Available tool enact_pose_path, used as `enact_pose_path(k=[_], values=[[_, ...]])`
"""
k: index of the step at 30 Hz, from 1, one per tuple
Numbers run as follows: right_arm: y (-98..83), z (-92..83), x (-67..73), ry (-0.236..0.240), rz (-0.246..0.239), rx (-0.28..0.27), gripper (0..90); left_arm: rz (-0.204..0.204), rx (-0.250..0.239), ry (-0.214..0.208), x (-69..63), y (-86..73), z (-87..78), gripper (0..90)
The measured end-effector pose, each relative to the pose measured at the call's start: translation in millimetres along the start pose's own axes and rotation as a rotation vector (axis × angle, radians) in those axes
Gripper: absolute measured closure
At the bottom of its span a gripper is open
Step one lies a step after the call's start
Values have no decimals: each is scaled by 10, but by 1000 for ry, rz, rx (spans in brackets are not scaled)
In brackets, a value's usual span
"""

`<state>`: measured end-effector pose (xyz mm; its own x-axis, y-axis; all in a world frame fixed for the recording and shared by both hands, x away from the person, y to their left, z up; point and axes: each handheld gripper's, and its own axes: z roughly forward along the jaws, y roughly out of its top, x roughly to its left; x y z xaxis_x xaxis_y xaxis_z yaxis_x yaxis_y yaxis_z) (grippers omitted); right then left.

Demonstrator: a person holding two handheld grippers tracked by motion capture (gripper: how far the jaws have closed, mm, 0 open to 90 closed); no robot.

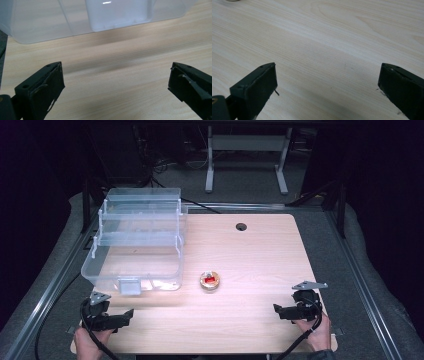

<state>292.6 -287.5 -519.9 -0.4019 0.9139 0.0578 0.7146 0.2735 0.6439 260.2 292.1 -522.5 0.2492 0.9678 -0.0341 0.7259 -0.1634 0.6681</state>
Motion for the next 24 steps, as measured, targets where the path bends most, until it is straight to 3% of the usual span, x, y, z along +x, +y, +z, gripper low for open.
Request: enact_pose_path(k=[9,17,18,19,24], values=[[116,1,43,6,-9,30,12,10,10,-13,-9,37,15,3],[325,80,171,24,-58,67,5,17,15,-8,0,64,14,3],[355,91,180,44,-69,70,2,17,15,-8,0,64,14,3],[387,98,202,24,-77,75,2,25,24,-12,-16,69,26,3],[513,137,268,45,-102,83,0,32,22,-18,-39,77,19,3]])
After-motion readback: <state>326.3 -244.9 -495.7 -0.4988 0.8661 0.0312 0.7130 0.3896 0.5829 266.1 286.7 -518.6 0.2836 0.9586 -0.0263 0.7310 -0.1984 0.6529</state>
